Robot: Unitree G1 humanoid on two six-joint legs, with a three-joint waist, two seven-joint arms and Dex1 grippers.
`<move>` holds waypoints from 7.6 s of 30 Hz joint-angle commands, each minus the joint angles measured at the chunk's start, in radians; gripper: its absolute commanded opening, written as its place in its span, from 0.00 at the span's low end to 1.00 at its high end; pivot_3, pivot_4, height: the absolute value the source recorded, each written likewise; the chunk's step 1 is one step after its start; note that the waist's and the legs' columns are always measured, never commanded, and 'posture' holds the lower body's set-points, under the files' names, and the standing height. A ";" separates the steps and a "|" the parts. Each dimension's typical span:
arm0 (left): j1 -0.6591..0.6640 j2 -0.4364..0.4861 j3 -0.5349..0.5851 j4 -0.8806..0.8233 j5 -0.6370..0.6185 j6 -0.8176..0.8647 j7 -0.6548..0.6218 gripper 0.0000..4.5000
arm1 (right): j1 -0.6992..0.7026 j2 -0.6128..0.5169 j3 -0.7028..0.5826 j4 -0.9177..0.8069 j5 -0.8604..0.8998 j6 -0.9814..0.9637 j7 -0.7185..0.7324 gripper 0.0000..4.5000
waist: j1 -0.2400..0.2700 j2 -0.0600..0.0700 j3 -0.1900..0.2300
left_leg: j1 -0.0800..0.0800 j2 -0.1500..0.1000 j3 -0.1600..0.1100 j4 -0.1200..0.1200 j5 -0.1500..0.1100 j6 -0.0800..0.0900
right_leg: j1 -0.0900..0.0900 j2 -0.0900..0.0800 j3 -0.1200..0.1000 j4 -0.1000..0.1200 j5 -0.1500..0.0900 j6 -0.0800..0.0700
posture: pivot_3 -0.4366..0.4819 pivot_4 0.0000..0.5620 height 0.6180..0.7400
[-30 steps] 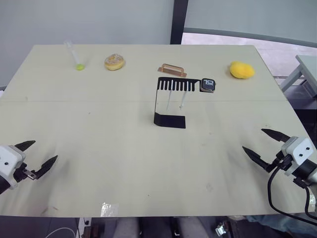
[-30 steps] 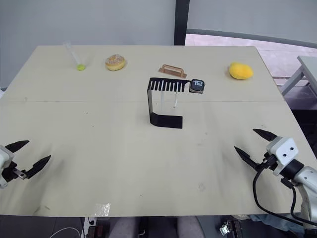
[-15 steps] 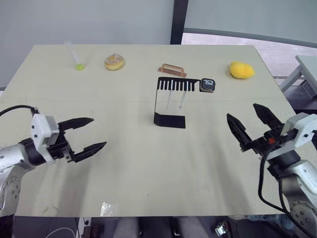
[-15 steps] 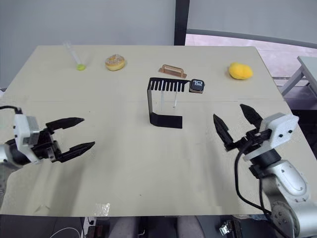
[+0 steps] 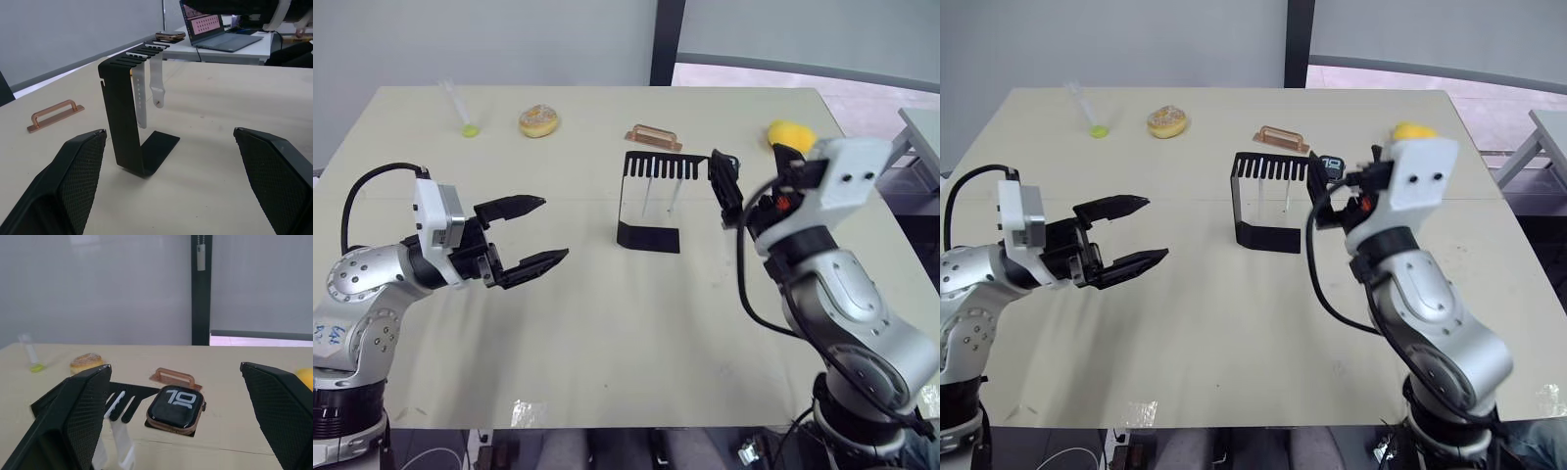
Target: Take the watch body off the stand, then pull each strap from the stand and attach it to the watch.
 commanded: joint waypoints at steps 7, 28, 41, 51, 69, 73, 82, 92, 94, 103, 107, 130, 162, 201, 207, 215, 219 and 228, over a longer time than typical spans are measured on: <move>-0.074 -0.019 0.022 -0.022 -0.044 0.019 0.027 0.99 | -0.106 0.106 0.011 0.061 -0.096 0.123 -0.051 1.00 | 0.000 0.000 0.000 | -0.001 0.000 0.000 0.000 0.000 0.000 | 0.000 0.000 0.000 0.000 0.000 0.000 | 0.48 0.27 1.00; -0.066 -0.011 0.040 -0.054 -0.049 0.033 0.066 0.99 | -0.105 0.192 0.010 0.081 -0.184 0.160 0.021 1.00 | -0.003 0.000 0.000 | -0.001 0.000 0.000 -0.002 0.000 0.000 | -0.001 0.000 0.000 0.000 0.000 0.000 | 0.48 0.27 1.00; -0.059 -0.012 0.043 -0.063 -0.045 0.033 0.081 0.99 | -0.110 0.218 -0.002 0.085 -0.218 0.177 0.060 1.00 | -0.003 0.000 0.000 | -0.001 0.000 0.000 -0.003 0.000 0.000 | -0.001 0.000 0.000 0.000 0.000 0.000 | 0.48 0.27 1.00; -0.047 -0.010 0.046 -0.072 -0.045 0.032 0.093 1.00 | -0.112 0.233 -0.009 0.081 -0.243 0.186 0.080 0.88 | -0.003 0.000 0.000 | -0.001 0.000 0.000 -0.004 0.000 0.000 | -0.002 0.000 0.000 -0.001 0.000 0.000 | 0.48 0.27 1.00; -0.047 -0.012 0.044 -0.064 -0.039 0.015 0.087 1.00 | -0.142 0.229 -0.026 0.041 -0.237 0.080 0.158 0.35 | -0.003 0.000 0.000 | -0.001 0.000 0.000 -0.005 0.000 0.000 | -0.002 0.000 0.000 -0.002 0.000 0.000 | 0.48 0.27 1.00; -0.044 0.005 0.018 -0.055 -0.032 0.001 0.021 1.00 | -0.084 0.182 -0.073 -0.050 -0.196 0.036 0.234 0.35 | -0.002 0.000 0.000 | -0.001 0.000 0.000 -0.006 0.000 0.001 | -0.002 0.000 0.000 -0.002 0.000 0.000 | 0.48 0.27 1.00; -0.008 -0.017 -0.119 -0.049 0.014 -0.078 -0.147 1.00 | 0.425 -0.028 -0.236 -0.101 -0.210 -0.256 0.540 0.35 | 0.005 0.000 0.000 | -0.001 -0.001 -0.001 -0.007 -0.001 0.003 | 0.002 0.000 0.000 -0.009 0.000 0.000 | 0.48 0.27 1.00; -0.007 -0.060 -0.212 0.031 0.126 -0.245 -0.255 1.00 | 0.817 -0.038 -0.135 0.274 -0.326 -0.713 0.780 0.35 | -0.001 0.000 0.000 | 0.004 -0.001 0.001 -0.007 -0.002 0.005 | 0.004 0.002 0.003 -0.009 0.000 0.000 | 0.48 0.27 1.00; -0.006 -0.059 -0.211 0.040 0.127 -0.254 -0.265 1.00 | 0.811 -0.044 -0.136 0.316 -0.337 -0.756 0.787 0.35 | 0.000 0.000 0.000 | 0.004 -0.001 0.002 -0.007 -0.002 0.005 | 0.004 0.002 0.004 -0.009 0.000 0.000 | 0.48 0.27 1.00; 0.008 -0.050 -0.205 0.027 0.103 -0.184 -0.262 1.00 | 0.696 -0.073 -0.107 0.592 -0.350 -0.820 0.841 0.35 | 0.004 0.000 0.000 | 0.003 -0.001 0.000 -0.006 -0.002 0.005 | 0.004 0.001 0.003 -0.009 0.000 0.000 | 0.48 0.27 1.00; 0.027 -0.045 -0.191 0.019 0.102 -0.175 -0.259 1.00 | 0.664 -0.094 -0.117 0.652 -0.353 -0.829 0.853 0.35 | 0.003 0.000 0.000 | 0.003 -0.001 0.001 -0.005 -0.002 0.005 | 0.005 0.001 0.003 -0.009 0.000 0.000 | 0.48 0.27 1.00; 0.266 -0.009 0.056 0.047 0.148 -0.227 -0.155 1.00 | 0.839 -0.368 -0.428 0.475 -0.063 -0.856 1.221 0.99 | 0.008 0.000 0.001 | 0.003 0.000 0.000 -0.005 -0.003 0.007 | 0.006 0.001 0.002 -0.010 0.000 0.000 | 0.48 0.27 1.00; 0.136 -0.320 -0.215 -0.217 0.326 0.087 0.532 1.00 | 0.544 -0.281 -0.230 0.695 -0.099 -1.013 1.310 0.99 | 0.027 0.000 0.001 | 0.016 0.000 0.001 -0.004 -0.008 0.005 | 0.023 0.002 0.002 -0.018 0.001 0.001 | 0.48 0.27 1.00; -0.251 -0.745 -0.360 0.415 0.623 -0.168 0.815 1.00 | 0.524 -0.135 -0.032 0.355 -0.208 -1.049 1.118 0.99 | 0.041 -0.001 0.001 | 0.013 0.000 0.001 0.000 -0.005 0.000 | 0.021 0.003 0.001 -0.018 0.001 0.002 | 0.48 0.27 1.00; -0.280 -0.759 -0.362 0.465 0.619 -0.197 0.802 1.00 | 0.567 -0.123 -0.013 0.346 -0.236 -1.043 1.090 0.99 | 0.049 -0.001 0.002 | 0.014 0.000 0.001 0.000 -0.004 0.000 | 0.021 0.003 0.001 -0.018 0.001 0.002 | 0.48 0.27 1.00; -0.300 -0.767 -0.366 0.508 0.626 -0.238 0.785 0.22 | 0.588 -0.117 -0.004 0.374 -0.258 -1.045 1.080 1.00 | 0.055 -0.001 0.002 | 0.014 0.000 0.001 0.000 -0.004 0.000 | 0.021 0.003 0.001 -0.018 0.001 0.002 | 0.48 0.27 1.00; -0.298 -0.771 -0.370 0.503 0.635 -0.239 0.789 0.01 | 0.589 -0.098 0.012 0.380 -0.267 -1.037 1.057 1.00 | 0.054 -0.001 0.002 | 0.014 0.000 0.001 0.000 -0.004 0.000 | 0.021 0.003 0.001 -0.018 0.001 0.002 | 0.48 0.27 1.00; -0.285 -0.762 -0.360 0.445 0.679 -0.214 0.833 0.01 | 0.584 -0.021 0.080 0.348 -0.319 -0.971 0.935 1.00 | 0.053 -0.001 0.002 | 0.014 0.000 0.001 0.000 -0.004 0.000 | 0.021 0.003 0.001 -0.018 0.001 0.002 | 0.48 0.27 1.00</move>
